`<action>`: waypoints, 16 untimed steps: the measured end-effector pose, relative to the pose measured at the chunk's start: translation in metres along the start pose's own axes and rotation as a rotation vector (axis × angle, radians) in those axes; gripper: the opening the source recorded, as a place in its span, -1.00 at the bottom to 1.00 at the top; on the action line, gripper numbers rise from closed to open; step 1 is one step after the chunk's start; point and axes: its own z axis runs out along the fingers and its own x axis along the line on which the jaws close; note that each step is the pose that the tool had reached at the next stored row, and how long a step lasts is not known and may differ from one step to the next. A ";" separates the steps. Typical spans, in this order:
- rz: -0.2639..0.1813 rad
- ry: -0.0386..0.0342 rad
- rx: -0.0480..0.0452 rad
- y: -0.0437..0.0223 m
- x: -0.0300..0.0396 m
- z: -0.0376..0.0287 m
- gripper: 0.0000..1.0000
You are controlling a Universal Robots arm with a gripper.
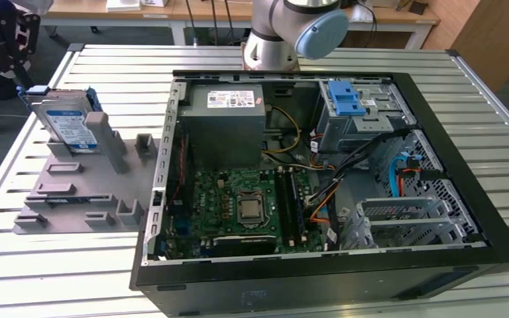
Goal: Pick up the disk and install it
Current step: 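Pick up the disk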
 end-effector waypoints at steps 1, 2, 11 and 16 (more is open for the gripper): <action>-0.017 0.0007 0.0001 0.0000 0.0000 0.0000 -0.79; -0.032 0.0014 0.0001 0.0000 0.0000 0.0000 -0.79; -0.137 0.0060 0.0001 0.0000 0.0000 0.0000 -0.79; -0.205 0.0088 0.0004 0.0000 0.0000 0.0003 -0.79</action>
